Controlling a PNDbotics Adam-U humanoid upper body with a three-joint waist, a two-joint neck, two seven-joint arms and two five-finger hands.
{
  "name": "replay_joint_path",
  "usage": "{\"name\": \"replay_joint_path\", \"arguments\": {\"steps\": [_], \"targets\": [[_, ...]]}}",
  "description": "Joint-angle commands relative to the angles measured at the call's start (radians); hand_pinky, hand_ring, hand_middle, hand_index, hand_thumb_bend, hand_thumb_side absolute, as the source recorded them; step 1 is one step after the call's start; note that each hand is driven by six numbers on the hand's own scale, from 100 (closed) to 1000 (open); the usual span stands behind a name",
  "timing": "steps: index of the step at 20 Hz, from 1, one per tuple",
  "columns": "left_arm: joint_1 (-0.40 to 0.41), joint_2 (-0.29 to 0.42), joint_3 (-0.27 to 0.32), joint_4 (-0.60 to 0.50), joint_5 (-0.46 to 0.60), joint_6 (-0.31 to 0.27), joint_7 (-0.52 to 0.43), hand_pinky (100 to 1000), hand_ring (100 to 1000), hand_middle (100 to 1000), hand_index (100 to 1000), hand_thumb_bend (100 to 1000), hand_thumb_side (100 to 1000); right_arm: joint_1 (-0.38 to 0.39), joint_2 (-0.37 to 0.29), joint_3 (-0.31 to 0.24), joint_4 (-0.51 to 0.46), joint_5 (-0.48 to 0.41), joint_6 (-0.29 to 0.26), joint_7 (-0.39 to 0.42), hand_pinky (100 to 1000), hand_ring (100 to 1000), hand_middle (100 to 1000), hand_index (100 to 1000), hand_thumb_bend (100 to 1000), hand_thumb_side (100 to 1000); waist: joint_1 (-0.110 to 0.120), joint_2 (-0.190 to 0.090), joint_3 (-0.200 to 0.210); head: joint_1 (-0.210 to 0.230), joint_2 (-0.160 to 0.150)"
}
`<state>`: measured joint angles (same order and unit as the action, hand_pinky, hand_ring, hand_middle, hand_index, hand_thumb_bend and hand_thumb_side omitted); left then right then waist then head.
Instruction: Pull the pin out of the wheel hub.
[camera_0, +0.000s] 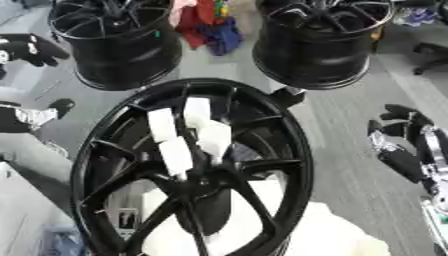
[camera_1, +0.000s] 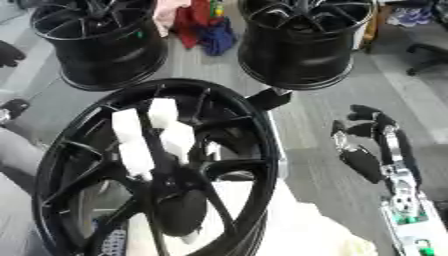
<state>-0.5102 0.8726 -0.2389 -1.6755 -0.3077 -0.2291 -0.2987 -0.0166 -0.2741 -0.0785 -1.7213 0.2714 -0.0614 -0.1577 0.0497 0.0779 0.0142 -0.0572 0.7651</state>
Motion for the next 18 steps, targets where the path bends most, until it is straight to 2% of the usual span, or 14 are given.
{"name": "replay_joint_path", "arguments": {"steps": [1,5,10,13,18], "targets": [[-0.072,0.093,-0.072,0.032,0.012,-0.050,-0.051,759,751,768,846,373,363,-0.007,-0.023,0.005,-0.005,-0.001,-0.004,0.008,713,620,673,804,222,356,0.000,-0.013,-0.005,0.010,0.005],[-0.181,0.037,-0.175,0.107,-0.017,-0.090,-0.118,763,732,768,848,378,360,-0.002,-0.024,0.007,-0.001,-0.003,-0.005,0.011,713,620,672,804,220,356,0.002,-0.018,-0.009,0.011,0.005],[-0.319,-0.055,-0.252,0.159,-0.044,-0.125,-0.204,775,733,780,862,411,365,0.001,-0.026,0.008,0.001,-0.003,-0.005,0.012,713,620,672,804,214,360,0.003,-0.019,-0.017,0.014,0.005],[-0.359,-0.094,-0.270,0.181,-0.062,-0.132,-0.259,780,740,786,867,409,371,0.001,-0.026,0.008,0.001,-0.003,-0.005,0.012,713,620,672,804,212,360,0.002,-0.019,-0.021,0.016,0.005],[-0.371,-0.131,-0.275,0.197,-0.069,-0.125,-0.354,772,735,784,866,396,352,0.000,-0.025,0.009,0.003,-0.004,-0.005,0.014,713,619,672,804,210,360,0.002,-0.021,-0.028,0.020,0.005]]}}
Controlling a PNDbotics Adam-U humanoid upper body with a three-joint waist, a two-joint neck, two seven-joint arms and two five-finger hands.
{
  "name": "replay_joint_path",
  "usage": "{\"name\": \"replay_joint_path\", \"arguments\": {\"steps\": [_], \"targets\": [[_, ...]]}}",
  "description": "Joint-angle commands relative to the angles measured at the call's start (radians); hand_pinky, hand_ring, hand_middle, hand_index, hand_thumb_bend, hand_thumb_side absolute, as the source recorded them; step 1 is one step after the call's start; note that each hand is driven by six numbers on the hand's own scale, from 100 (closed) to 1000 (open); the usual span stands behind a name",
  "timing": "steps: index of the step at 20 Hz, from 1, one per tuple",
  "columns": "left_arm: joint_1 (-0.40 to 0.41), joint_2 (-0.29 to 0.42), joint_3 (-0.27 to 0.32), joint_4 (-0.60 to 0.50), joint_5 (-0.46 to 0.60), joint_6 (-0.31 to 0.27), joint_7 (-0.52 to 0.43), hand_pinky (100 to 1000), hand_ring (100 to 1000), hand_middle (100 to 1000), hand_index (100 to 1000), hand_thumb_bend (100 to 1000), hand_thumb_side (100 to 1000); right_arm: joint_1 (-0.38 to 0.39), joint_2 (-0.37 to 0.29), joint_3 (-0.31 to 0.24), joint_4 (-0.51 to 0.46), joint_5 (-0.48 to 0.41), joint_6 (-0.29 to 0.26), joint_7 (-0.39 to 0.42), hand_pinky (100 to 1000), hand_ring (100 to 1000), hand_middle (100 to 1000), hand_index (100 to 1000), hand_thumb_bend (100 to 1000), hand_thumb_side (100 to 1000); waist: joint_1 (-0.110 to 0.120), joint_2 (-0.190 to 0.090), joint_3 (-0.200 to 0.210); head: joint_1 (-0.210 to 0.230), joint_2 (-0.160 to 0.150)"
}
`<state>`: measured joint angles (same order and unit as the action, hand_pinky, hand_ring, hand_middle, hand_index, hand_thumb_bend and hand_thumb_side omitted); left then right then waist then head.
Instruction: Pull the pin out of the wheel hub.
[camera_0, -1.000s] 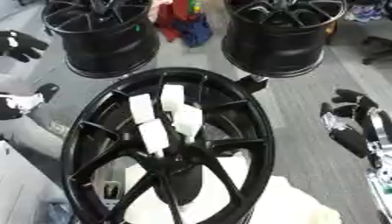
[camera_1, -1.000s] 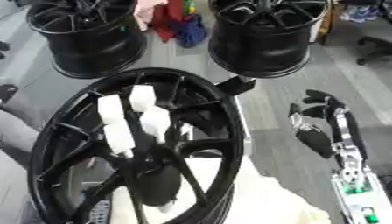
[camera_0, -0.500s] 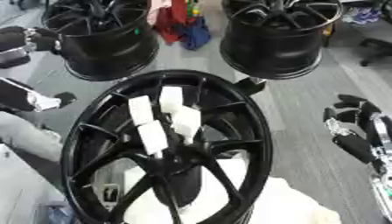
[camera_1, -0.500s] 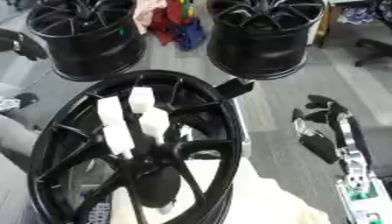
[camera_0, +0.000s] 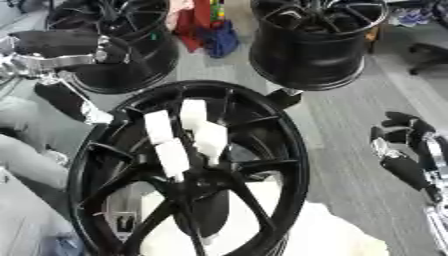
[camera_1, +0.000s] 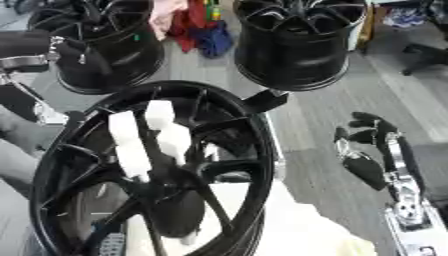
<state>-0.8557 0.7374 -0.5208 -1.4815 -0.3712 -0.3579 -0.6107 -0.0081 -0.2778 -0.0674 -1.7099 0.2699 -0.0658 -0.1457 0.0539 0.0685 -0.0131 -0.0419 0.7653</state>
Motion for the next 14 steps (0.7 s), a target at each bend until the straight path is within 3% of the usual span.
{"name": "replay_joint_path", "arguments": {"steps": [1,14], "targets": [[-0.026,-0.001,0.008,0.007,-0.003,0.007,-0.061,768,731,783,866,396,349,-0.009,-0.021,-0.002,-0.008,-0.003,-0.001,0.002,713,619,672,804,209,361,-0.002,-0.012,-0.002,0.006,0.005],[-0.037,-0.036,0.033,-0.012,0.073,0.071,-0.290,730,692,760,845,392,340,-0.010,-0.020,-0.002,-0.006,-0.004,-0.002,0.003,713,619,672,803,208,361,-0.001,-0.016,-0.006,0.009,0.005]]}}
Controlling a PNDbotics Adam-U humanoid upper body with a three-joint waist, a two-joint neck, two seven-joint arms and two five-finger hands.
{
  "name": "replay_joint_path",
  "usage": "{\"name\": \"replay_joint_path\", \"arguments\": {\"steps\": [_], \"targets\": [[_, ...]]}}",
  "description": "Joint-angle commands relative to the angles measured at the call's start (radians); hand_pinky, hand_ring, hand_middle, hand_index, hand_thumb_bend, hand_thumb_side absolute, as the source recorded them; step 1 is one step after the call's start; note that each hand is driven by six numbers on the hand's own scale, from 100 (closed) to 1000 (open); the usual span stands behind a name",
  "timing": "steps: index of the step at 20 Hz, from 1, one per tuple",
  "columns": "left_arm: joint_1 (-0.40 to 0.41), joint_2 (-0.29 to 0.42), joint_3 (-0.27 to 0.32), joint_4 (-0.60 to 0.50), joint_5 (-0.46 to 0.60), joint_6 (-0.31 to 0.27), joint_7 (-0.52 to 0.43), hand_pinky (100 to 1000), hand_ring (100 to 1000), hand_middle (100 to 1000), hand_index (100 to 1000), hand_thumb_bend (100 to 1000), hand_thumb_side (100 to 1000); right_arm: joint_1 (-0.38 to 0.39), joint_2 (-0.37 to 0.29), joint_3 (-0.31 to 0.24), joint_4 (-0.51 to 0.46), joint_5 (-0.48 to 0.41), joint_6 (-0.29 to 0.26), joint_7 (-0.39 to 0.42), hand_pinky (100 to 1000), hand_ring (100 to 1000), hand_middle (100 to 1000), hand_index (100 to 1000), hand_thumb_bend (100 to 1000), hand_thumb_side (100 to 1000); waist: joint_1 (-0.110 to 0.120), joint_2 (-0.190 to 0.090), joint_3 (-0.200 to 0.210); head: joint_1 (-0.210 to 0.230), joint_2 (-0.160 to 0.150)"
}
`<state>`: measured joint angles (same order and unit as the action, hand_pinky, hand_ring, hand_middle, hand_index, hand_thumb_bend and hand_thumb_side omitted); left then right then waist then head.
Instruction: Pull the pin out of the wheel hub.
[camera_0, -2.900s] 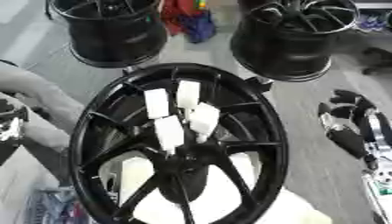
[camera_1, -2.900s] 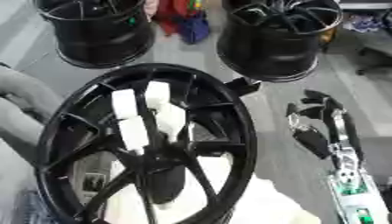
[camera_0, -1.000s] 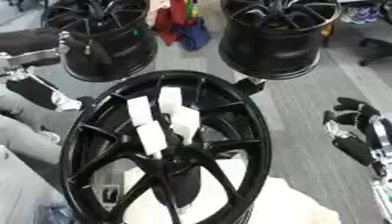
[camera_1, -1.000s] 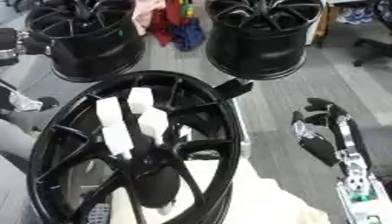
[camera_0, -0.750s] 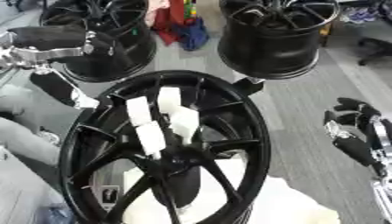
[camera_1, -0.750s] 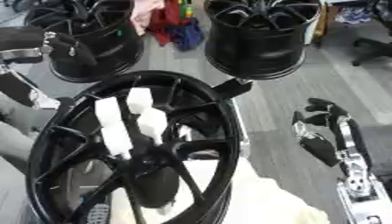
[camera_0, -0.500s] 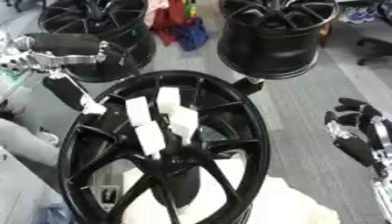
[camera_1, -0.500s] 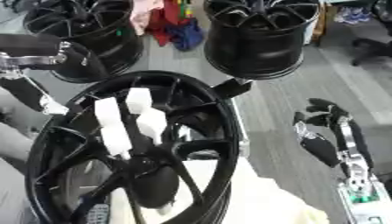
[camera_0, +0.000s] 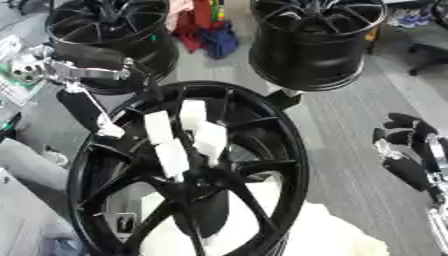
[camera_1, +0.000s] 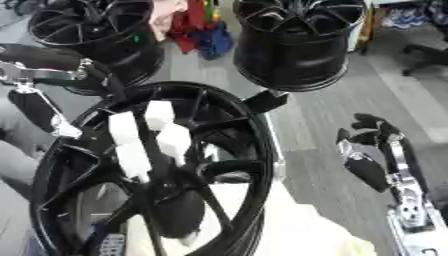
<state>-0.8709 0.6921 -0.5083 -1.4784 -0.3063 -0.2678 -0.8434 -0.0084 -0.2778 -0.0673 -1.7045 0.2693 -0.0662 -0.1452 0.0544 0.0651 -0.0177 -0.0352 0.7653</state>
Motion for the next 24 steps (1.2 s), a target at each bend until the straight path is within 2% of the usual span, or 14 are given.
{"name": "replay_joint_path", "arguments": {"steps": [1,11,24], "targets": [[-0.021,0.007,0.019,-0.015,0.004,-0.017,-0.061,730,692,760,845,391,340,-0.009,-0.020,-0.002,-0.011,-0.003,-0.002,0.003,713,619,672,803,208,361,-0.001,-0.012,-0.001,0.003,0.005],[-0.011,-0.026,0.001,0.017,-0.080,-0.028,-0.064,736,707,770,847,349,305,-0.010,-0.019,-0.001,-0.010,-0.004,-0.003,0.005,713,618,671,803,205,362,-0.002,-0.011,-0.007,0.009,0.005],[-0.001,-0.059,-0.015,0.050,-0.108,-0.046,-0.064,715,685,763,843,347,284,-0.011,-0.016,-0.001,-0.009,-0.005,-0.004,0.008,713,618,671,803,204,363,-0.003,-0.010,-0.013,0.012,0.005]]}}
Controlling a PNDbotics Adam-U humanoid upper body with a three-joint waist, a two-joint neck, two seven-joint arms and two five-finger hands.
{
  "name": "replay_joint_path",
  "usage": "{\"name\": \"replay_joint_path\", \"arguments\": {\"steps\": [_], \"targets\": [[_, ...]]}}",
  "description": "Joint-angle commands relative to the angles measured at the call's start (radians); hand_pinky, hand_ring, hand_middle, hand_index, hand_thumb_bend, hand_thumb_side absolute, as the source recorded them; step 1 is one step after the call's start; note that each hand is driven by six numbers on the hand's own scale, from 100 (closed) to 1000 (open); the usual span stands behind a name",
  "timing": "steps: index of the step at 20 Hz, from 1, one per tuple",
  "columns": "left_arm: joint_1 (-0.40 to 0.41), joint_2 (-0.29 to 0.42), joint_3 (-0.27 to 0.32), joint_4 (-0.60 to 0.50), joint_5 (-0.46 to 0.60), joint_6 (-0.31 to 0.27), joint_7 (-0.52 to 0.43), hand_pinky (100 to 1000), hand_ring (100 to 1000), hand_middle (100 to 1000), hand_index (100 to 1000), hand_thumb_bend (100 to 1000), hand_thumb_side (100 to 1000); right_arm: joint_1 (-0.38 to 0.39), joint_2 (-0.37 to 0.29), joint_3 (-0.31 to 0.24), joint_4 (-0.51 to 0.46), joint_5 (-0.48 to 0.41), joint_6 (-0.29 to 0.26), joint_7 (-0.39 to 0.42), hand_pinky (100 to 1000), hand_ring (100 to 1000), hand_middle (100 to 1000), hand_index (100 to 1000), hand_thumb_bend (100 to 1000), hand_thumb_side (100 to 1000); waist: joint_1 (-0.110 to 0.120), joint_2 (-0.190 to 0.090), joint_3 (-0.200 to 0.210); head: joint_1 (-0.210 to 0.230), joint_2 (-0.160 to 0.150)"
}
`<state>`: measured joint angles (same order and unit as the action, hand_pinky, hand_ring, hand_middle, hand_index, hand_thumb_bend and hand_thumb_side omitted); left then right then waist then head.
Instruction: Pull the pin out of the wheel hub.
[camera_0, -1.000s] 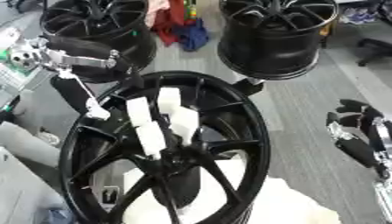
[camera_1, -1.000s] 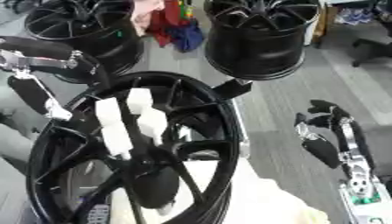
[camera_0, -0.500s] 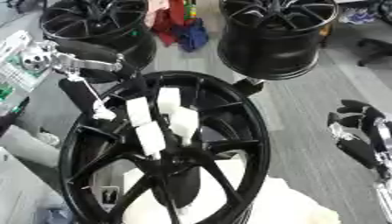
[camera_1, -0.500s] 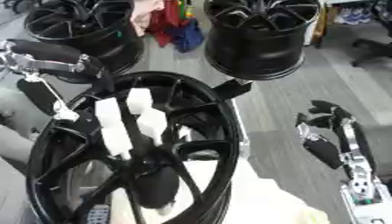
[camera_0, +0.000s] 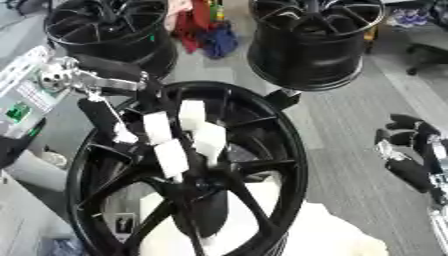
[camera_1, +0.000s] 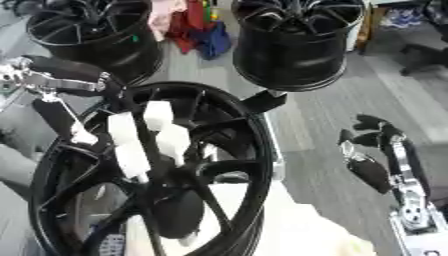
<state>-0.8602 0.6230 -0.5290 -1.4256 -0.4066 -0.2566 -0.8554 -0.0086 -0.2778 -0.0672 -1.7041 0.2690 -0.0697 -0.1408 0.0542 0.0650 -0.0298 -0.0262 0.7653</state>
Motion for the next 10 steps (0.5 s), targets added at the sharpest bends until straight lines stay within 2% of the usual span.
{"name": "replay_joint_path", "arguments": {"steps": [1,10], "targets": [[-0.010,0.008,0.004,0.000,-0.011,-0.058,-0.052,713,683,763,843,346,282,-0.010,-0.016,-0.001,-0.009,-0.005,-0.001,0.004,713,618,671,803,204,363,-0.003,-0.009,-0.001,0.003,0.005],[-0.001,-0.008,-0.010,0.021,-0.025,-0.069,-0.052,671,632,743,827,295,234,-0.010,-0.015,-0.002,-0.009,-0.005,-0.001,0.005,712,618,671,804,201,366,-0.006,-0.008,-0.002,0.003,0.005]]}}
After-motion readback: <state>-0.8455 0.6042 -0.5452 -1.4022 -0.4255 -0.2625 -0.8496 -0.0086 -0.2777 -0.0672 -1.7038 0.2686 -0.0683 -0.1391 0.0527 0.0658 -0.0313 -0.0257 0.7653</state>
